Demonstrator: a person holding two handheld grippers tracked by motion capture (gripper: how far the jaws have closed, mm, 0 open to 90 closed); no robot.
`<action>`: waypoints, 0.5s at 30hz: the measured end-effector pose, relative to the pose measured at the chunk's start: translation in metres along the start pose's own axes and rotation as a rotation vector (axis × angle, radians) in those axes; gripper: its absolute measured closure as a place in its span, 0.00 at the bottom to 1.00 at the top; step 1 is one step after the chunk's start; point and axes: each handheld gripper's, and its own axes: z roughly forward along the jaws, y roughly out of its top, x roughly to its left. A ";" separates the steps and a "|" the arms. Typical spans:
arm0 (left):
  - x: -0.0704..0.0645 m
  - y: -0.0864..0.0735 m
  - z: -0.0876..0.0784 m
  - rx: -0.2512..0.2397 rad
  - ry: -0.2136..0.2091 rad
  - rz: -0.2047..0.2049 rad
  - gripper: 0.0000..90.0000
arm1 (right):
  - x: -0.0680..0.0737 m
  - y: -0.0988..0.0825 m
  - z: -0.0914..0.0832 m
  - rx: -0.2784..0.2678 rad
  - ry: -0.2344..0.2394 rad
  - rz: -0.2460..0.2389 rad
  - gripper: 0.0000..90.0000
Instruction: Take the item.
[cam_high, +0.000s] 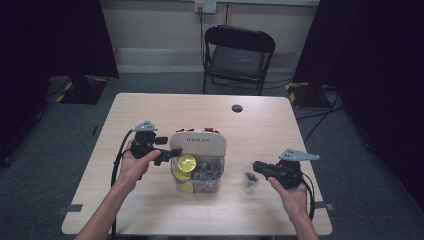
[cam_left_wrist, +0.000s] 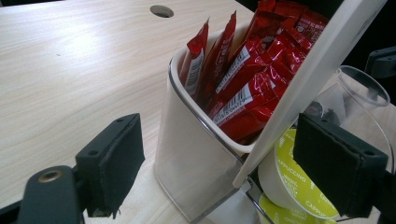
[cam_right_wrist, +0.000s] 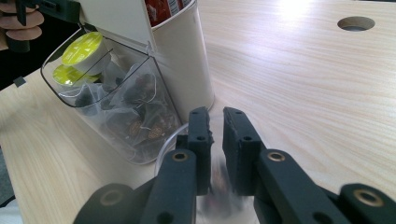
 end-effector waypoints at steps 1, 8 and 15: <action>0.000 0.000 0.000 0.000 0.002 0.000 0.18 | 0.000 0.000 0.000 -0.001 -0.001 0.002 0.88; -0.002 0.001 -0.002 -0.005 0.005 0.004 0.20 | 0.000 0.000 -0.001 -0.008 -0.006 0.010 0.87; 0.001 0.001 -0.007 -0.018 0.006 -0.004 0.20 | -0.001 0.000 -0.004 -0.021 -0.020 0.009 0.87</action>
